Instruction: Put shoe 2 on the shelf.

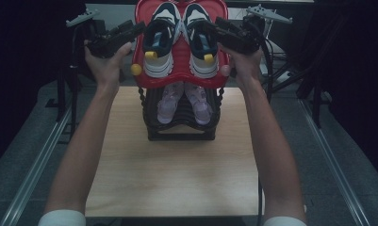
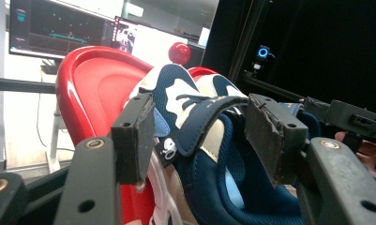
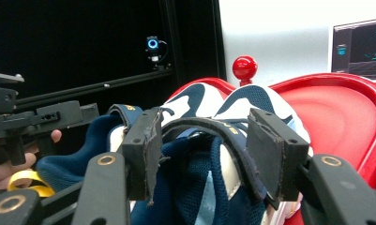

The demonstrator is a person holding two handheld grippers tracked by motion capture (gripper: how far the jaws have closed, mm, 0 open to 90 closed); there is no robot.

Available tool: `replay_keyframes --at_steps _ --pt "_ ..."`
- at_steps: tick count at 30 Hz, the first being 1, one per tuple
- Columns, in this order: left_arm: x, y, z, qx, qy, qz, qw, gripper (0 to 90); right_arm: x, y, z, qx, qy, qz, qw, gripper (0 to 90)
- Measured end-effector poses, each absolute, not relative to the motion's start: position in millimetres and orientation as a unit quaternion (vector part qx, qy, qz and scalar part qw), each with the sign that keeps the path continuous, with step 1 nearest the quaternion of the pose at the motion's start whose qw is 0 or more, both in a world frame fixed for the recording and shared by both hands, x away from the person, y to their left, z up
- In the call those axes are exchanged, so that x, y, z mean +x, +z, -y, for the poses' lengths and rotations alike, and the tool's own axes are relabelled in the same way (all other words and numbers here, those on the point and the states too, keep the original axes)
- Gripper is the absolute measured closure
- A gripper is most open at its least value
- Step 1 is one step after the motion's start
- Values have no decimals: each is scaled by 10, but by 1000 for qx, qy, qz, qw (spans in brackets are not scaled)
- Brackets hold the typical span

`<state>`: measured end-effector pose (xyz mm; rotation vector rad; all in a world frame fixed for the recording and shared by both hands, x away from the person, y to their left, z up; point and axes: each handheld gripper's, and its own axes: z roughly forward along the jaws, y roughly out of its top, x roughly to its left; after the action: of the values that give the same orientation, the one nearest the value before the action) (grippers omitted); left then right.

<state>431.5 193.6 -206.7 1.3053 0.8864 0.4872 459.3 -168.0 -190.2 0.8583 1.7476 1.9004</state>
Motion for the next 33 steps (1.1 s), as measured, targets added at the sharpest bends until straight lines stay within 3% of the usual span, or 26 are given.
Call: replay_keyframes --at_steps 33 --pt "3939 -2402 -2306 572 197 -416 679 440 4273 -2348 2256 316 714 -598 181 494"
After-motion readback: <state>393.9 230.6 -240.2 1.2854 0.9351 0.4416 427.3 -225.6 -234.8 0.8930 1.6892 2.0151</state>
